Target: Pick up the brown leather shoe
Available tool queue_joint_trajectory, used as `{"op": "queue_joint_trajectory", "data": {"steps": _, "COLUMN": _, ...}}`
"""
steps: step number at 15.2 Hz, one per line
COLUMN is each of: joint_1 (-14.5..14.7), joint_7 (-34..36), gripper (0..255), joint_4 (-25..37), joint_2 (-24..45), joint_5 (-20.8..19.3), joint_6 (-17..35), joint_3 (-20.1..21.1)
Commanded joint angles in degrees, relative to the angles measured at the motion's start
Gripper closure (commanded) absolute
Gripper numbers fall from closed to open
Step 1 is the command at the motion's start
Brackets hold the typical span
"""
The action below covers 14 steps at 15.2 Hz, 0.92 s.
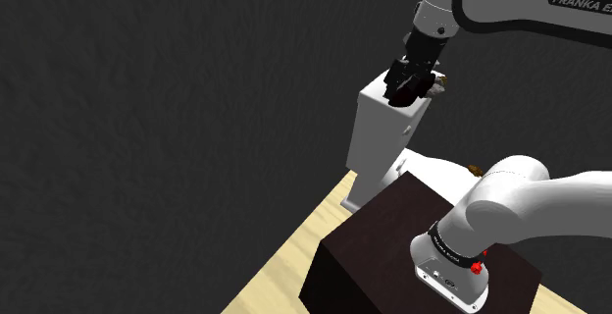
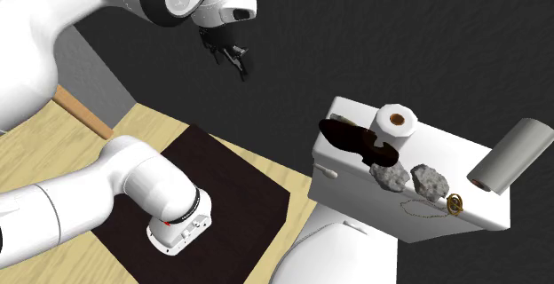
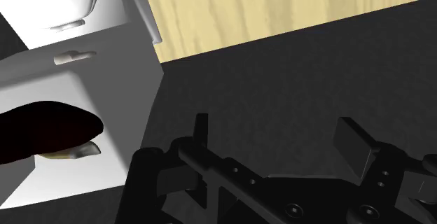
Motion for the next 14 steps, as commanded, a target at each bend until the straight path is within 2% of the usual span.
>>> {"op": "queue_joint_trajectory", "data": {"steps": 1, "joint_1": 0.0, "joint_7": 0.0, "gripper": 0, "joint_4": 0.0, "joint_2": 0.0, "joint_5": 0.0, "joint_6": 0.0, "joint_3": 0.0}}
{"op": "queue_joint_trajectory", "data": {"steps": 8, "joint_1": -3.0, "joint_7": -10.6, "gripper": 0, "joint_4": 3.5, "joint_2": 5.2, "joint_5": -3.5, "joint_6": 1.7, "joint_3": -11.0}}
{"op": "queue_joint_trajectory", "data": {"steps": 14, "joint_1": -4.2, "joint_7": -19.9, "gripper": 0, "joint_4": 9.4, "joint_2": 12.7, "joint_5": -4.5, "joint_6": 3.0, "joint_3": -20.2}}
